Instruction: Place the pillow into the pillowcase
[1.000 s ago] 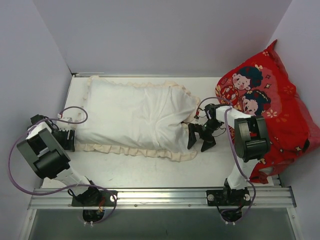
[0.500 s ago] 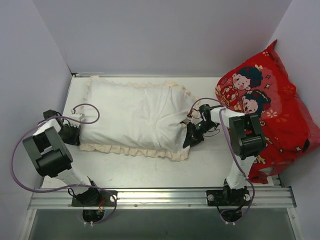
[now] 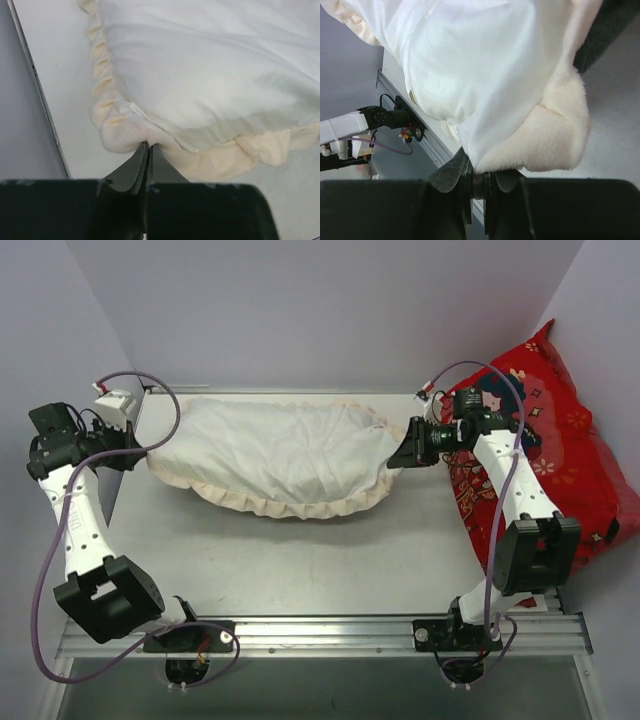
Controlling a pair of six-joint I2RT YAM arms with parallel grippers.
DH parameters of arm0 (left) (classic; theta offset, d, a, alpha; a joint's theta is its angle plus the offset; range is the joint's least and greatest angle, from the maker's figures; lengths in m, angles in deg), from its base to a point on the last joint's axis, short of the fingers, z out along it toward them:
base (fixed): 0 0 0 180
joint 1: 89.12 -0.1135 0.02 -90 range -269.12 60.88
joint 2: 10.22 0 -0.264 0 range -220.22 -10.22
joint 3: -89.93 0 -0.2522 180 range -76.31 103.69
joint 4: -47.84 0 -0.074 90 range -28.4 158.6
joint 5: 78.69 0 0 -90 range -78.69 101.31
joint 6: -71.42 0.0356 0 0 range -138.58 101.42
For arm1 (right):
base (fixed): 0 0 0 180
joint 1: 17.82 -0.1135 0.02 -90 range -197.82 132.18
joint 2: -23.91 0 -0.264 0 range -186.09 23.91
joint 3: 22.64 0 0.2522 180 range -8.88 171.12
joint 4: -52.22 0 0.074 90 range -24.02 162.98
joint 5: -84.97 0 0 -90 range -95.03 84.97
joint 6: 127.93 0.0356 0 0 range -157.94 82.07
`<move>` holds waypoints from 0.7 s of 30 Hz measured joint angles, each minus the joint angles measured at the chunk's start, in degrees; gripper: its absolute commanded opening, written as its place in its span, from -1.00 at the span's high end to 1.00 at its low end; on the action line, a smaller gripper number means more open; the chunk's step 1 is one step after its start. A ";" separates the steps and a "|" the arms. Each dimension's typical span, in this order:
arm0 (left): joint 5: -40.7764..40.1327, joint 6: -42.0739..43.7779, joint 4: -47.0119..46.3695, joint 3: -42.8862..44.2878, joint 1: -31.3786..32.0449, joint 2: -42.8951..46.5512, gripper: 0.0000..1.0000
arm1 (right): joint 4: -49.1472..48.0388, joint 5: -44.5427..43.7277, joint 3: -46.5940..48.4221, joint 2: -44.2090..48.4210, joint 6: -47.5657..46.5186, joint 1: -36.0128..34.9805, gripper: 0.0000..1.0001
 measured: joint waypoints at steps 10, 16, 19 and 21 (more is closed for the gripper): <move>10.12 -15.10 -1.29 13.25 -3.93 3.06 1.00 | 5.16 -5.57 16.22 9.16 -1.95 2.89 1.00; 16.46 -19.78 -3.10 13.90 -16.31 15.26 1.00 | 8.00 -12.52 16.17 27.58 -2.12 3.87 1.00; 18.36 -21.86 -5.55 15.67 -16.96 18.34 1.00 | 8.57 -16.50 16.41 33.68 -2.16 4.09 1.00; 18.84 -23.87 -9.40 15.28 -16.44 19.30 1.00 | 8.92 -18.97 17.09 34.36 -2.16 4.09 1.00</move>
